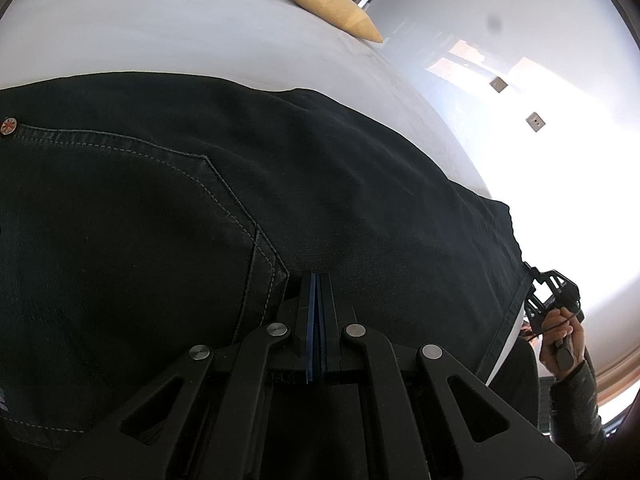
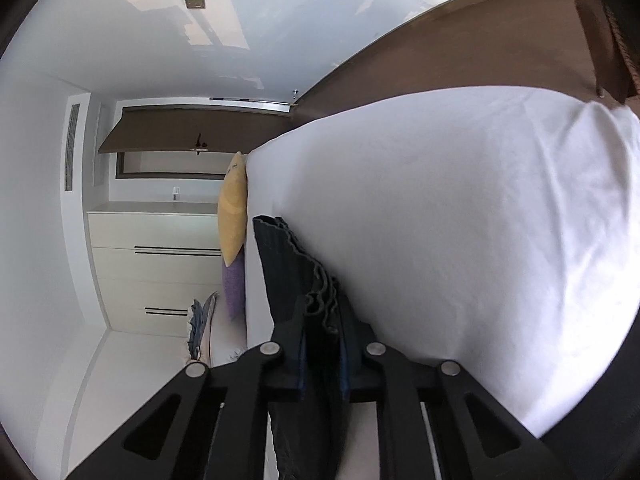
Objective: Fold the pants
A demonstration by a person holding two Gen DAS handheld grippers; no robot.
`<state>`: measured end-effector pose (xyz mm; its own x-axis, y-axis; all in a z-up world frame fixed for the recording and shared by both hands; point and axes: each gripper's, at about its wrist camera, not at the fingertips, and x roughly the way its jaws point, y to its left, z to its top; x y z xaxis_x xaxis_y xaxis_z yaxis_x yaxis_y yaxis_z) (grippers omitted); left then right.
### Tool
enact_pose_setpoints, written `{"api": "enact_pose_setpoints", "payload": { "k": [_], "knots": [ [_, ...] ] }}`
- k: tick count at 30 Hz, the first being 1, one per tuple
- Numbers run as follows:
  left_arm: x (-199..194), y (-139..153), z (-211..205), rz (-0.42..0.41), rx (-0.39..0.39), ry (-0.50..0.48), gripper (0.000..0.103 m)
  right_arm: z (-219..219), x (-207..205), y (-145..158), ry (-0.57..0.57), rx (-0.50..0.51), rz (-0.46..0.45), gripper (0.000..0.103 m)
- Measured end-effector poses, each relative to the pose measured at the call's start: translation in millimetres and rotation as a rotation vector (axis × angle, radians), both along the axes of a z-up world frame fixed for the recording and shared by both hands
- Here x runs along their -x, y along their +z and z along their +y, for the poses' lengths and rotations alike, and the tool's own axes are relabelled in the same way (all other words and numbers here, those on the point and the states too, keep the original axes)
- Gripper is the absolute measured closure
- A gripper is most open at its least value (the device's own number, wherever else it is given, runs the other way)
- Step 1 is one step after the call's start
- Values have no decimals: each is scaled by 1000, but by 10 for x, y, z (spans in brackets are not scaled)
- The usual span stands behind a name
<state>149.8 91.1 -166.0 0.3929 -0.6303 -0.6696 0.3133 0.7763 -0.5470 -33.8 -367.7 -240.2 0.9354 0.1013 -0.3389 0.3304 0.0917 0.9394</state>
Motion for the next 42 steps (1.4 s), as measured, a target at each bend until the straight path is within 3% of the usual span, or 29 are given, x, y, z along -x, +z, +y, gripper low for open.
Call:
{"api": "enact_pose_setpoints", "payload": {
  "k": [5,7,12,16,19,20,23,26,29,31,32,33,37,42],
  "knots": [
    [13,-6,7,1,5,0,101,52,17,71,2,57,30,91],
    [18,-5,10,2,6,1,101,117,-5,218,11,131,63,91],
    [27,-10,11,1,6,2,101,614,-273,782,157,441,106,91],
    [27,-11,17,5,10,5,101,1478,-598,1074,364,735,133,91],
    [41,9,-3,4,3,19,101,2186,-828,931,526,931,196,91],
    [58,47,-40,-7,-23,20,101,2390,-940,787,579,1000,256,91],
    [95,181,-193,-43,-107,9,101,2661,-1048,452,625,1145,374,91],
    [70,188,-290,19,2,18,99,2777,-993,405,624,1254,373,91],
    [-2,151,-437,96,114,23,83,2894,-941,472,612,1348,369,91],
    [-50,183,-583,125,187,7,52,3023,-867,521,601,1422,356,91],
    [-73,222,-656,128,225,1,26,3102,-841,540,601,1465,349,91],
    [-103,267,-744,130,252,-1,13,3181,-834,577,607,1502,343,91],
    [-287,285,-1109,207,311,-54,11,3484,-781,628,632,1617,318,91],
    [-402,272,-1518,231,240,-107,11,3726,-707,663,670,1687,276,91]
  ]
}}
